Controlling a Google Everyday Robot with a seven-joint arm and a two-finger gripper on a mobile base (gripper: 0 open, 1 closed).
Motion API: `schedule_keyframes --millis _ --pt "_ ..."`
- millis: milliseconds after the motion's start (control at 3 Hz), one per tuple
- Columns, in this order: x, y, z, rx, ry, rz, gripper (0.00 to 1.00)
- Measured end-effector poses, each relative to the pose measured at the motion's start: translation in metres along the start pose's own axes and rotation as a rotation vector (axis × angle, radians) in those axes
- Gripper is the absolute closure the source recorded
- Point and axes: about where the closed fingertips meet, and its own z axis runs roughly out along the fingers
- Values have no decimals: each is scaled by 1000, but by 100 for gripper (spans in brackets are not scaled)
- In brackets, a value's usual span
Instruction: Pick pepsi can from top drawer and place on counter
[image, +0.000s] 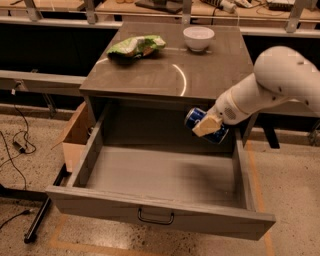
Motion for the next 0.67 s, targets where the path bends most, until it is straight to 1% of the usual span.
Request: schedule_keyframes --millis 333,667 --pt "-35 -18 -25 -34 29 -107 100" --pt "-79 -44 -63 7 15 -219 100"
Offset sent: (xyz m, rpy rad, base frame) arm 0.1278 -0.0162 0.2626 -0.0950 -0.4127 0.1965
